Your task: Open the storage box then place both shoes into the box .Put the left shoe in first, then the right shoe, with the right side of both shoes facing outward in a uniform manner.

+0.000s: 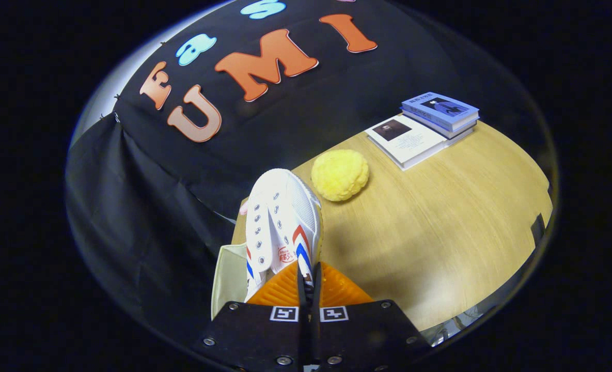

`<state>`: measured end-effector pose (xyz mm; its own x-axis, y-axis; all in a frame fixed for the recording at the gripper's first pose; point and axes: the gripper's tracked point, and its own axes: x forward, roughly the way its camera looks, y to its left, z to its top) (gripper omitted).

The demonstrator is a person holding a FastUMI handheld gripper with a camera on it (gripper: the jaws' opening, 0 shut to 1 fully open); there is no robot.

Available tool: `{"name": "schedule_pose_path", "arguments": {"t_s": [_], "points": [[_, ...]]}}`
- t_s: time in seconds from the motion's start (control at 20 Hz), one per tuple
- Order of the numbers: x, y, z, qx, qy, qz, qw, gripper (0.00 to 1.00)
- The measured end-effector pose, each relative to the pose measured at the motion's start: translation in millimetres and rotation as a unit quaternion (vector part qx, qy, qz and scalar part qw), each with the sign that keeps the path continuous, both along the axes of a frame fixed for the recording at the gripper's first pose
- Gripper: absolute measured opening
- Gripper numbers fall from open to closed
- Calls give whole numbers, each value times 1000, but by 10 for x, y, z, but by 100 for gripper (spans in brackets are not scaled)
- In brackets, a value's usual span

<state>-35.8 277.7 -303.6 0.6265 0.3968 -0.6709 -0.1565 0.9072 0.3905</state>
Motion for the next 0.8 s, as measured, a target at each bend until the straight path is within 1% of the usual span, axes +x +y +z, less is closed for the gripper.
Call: {"name": "schedule_pose_path", "arguments": {"t_s": [0.3, 0.55, 0.8], "points": [[-190, 724, -2, 3, -4, 31, 1000, 1], [-411, 892, -342, -26, 20, 48, 998, 1], [-566, 919, -623, -59, 43, 56, 996, 1]]}}
